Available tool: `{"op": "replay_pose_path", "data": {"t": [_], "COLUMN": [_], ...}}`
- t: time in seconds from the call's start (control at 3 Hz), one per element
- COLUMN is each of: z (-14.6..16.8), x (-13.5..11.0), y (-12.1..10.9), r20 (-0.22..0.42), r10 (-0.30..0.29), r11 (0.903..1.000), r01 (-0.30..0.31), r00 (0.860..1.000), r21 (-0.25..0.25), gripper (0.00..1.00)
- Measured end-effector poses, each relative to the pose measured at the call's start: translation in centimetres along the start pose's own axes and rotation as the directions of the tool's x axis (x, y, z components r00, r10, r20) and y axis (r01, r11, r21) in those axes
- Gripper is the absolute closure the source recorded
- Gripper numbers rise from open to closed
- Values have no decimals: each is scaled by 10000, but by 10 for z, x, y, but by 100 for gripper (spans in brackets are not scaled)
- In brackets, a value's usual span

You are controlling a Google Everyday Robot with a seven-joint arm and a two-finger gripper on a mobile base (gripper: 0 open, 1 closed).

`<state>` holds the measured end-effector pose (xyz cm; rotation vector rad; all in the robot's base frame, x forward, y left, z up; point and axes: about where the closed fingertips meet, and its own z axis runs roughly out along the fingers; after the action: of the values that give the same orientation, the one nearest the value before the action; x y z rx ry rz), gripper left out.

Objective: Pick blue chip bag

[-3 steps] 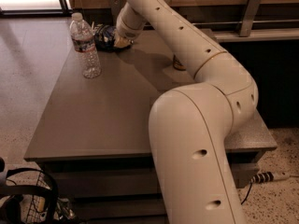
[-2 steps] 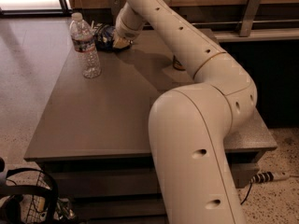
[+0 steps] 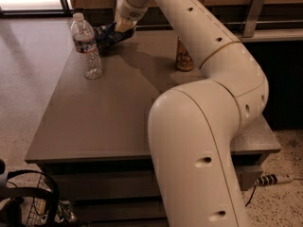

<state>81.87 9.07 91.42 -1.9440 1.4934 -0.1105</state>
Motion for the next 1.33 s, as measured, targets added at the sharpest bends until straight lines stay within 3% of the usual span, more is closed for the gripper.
{"op": "replay_pose_path", "data": {"t": [0.33, 0.67, 1.33], "z": [-43, -89, -142], "x": [-14, -30, -44], "y": [-10, -20, -33], "r20": [-218, 140, 491], "r10": [-580, -1202, -1844], "r11": [9983, 9922, 9780], "r01": [581, 1197, 1783], "r00": [9981, 9926, 9816], "r21": [41, 360, 1085], "gripper": [100, 100, 100]}}
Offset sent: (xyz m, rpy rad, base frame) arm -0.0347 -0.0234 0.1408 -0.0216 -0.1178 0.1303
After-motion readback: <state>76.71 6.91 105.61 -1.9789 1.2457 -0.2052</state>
